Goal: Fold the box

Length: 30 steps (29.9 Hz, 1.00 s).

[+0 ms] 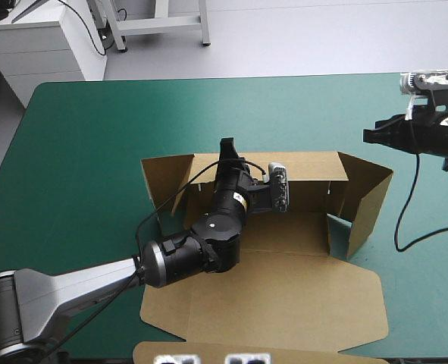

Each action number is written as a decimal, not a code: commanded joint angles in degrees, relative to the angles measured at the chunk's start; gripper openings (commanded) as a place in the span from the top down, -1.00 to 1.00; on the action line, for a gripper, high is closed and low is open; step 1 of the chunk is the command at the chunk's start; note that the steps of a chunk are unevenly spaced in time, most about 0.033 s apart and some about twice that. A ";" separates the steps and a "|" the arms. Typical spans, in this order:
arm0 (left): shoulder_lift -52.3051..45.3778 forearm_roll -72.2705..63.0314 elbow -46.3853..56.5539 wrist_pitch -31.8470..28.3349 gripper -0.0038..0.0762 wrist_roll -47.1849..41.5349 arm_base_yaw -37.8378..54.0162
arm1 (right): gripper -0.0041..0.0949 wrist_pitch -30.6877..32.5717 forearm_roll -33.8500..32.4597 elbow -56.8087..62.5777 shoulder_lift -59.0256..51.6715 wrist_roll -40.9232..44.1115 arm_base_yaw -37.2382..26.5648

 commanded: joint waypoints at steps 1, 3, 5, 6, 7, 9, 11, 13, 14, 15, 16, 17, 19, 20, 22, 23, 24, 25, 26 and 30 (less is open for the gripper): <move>-2.24 0.48 -1.42 0.05 0.92 -1.53 -0.56 | 0.92 0.51 4.12 -3.46 3.76 -1.78 -0.37; -2.24 0.48 -1.42 0.05 0.92 -1.53 -0.56 | 0.92 1.70 5.29 -3.87 6.27 -2.33 -0.37; -2.24 0.48 -1.42 0.05 0.92 -1.53 -0.56 | 0.92 2.64 5.41 -3.87 8.37 -2.33 -0.37; -2.24 0.48 -1.42 0.05 0.92 -1.53 -0.56 | 0.92 3.20 5.41 -3.87 9.01 -2.33 -0.27; -2.24 0.48 -1.42 0.05 0.92 -1.53 -0.56 | 0.92 3.86 5.30 -3.87 9.73 -3.12 -0.27; -2.24 0.48 -1.42 0.05 0.92 -1.53 -0.56 | 0.92 4.81 5.16 -3.76 10.45 -3.38 -0.27; -2.24 0.48 -1.42 0.05 0.92 -1.53 -0.56 | 0.92 5.36 5.02 -3.66 10.71 -3.38 -0.27; -2.24 0.48 -1.42 0.05 0.92 -1.53 -0.56 | 0.92 6.01 4.51 -3.66 10.71 -3.38 -0.27; -2.24 0.48 -1.42 0.05 0.92 -1.53 -0.56 | 0.92 6.42 4.37 -3.66 10.71 -3.38 -0.27; -2.24 0.48 -1.42 0.05 0.92 -1.53 -0.56 | 0.92 7.06 4.24 -3.66 10.71 -3.38 -0.27; -2.24 0.48 -1.42 0.05 0.92 -1.53 -0.56 | 0.92 7.77 4.24 -3.43 10.71 -3.38 -0.27; -2.24 0.48 -1.42 0.05 0.92 -1.53 -0.56 | 0.92 8.42 4.35 -3.20 10.71 -3.38 -0.27; -2.24 0.48 -1.42 0.05 0.92 -1.53 -0.56 | 0.92 8.92 4.24 -1.82 10.60 -3.38 -0.27; -2.24 0.48 -1.42 0.05 0.92 -1.53 -0.56 | 0.92 8.74 4.24 -0.87 10.22 -3.38 -0.27; -2.24 0.34 -1.42 0.17 0.92 -1.21 -0.56 | 0.92 7.69 4.24 2.11 9.27 -4.30 -0.27; -2.24 0.34 -1.42 0.17 0.92 -1.31 -0.56 | 0.92 7.18 4.24 3.38 8.67 -4.76 -0.27; -2.24 0.19 -1.42 0.17 0.92 -1.31 -0.56 | 0.92 6.29 4.52 5.07 7.85 -5.42 -0.27; -2.24 0.06 -1.42 0.17 0.92 -1.31 -0.56 | 0.92 5.39 4.51 6.72 6.89 -5.80 -0.27; -2.24 0.05 -1.42 0.17 0.92 -1.31 -0.56 | 0.92 4.73 4.51 8.21 6.12 -5.99 -0.27; -2.24 0.05 -1.42 0.17 0.92 -1.31 -0.56 | 0.92 2.27 4.64 13.36 2.33 -8.83 -0.27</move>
